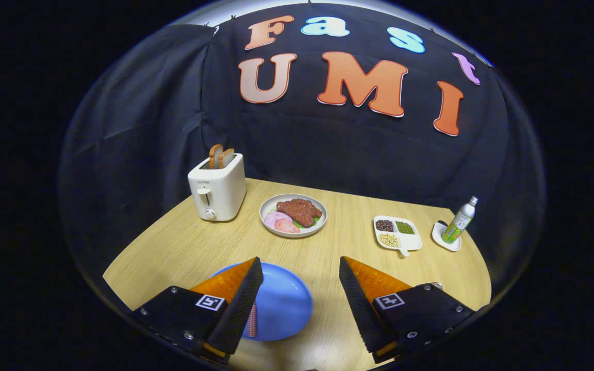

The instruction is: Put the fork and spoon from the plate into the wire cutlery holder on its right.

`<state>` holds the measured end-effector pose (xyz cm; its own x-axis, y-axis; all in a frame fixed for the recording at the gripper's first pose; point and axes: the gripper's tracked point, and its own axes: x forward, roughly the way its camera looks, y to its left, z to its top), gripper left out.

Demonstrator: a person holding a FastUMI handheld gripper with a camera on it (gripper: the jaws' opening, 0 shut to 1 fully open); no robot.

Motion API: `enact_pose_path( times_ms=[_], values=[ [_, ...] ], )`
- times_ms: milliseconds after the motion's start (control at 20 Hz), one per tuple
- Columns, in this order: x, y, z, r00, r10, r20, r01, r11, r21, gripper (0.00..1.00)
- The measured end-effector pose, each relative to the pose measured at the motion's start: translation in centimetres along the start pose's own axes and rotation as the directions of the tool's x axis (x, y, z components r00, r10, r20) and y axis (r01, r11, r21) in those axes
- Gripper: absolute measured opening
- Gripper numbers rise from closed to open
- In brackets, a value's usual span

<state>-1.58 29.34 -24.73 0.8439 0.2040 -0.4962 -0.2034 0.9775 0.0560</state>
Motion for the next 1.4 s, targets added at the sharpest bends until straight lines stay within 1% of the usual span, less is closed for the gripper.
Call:
enact_pose_path(
  times_ms=[200,350,450,550,650,700,750,850,900,950,1000,1050,1100,1250,1400],
  values=[
    [1.4,2.8,-3.8,0.993,0.05,-0.11,-0.051,0.999,0.0,0.91],
    [2.3,4.6,-7.3,0.974,0.087,-0.211,-0.088,0.996,0.005,0.9],
    [2.6,5.7,-9.4,0.958,0.107,-0.266,-0.116,0.993,-0.016,0.9],
    [3.0,6.5,-11.2,0.944,0.113,-0.311,-0.129,0.991,-0.031,0.88],
    [3.4,7.1,-12.8,0.929,0.115,-0.351,-0.133,0.991,-0.027,0.83],
    [3.8,7.3,-13.5,0.925,0.111,-0.363,-0.131,0.991,-0.031,0.77],
    [4.2,7.3,-13.9,0.924,0.103,-0.369,-0.127,0.991,-0.042,0.75],
    [4.5,7.4,-14.6,0.92,0.098,-0.379,-0.125,0.991,-0.048,0.64],
    [4.6,7.6,-15.0,0.918,0.1,-0.383,-0.126,0.991,-0.041,0.55],
    [4.7,7.8,-15.4,0.915,0.104,-0.389,-0.127,0.991,-0.034,0.5],
    [4.8,7.8,-15.7,0.915,0.099,-0.39,-0.121,0.992,-0.033,0.41],
    [4.7,7.9,-15.4,0.921,0.1,-0.377,-0.118,0.993,-0.025,0.37],
    [5.3,7.7,-15.5,0.927,0.081,-0.365,-0.098,0.995,-0.027,0.3],
    [5.5,7.9,-15.2,0.94,0.088,-0.328,-0.099,0.995,-0.018,0.21],
    [5.9,8.0,-15.1,0.947,0.075,-0.311,-0.083,0.997,-0.01,0.12]
  ],
)
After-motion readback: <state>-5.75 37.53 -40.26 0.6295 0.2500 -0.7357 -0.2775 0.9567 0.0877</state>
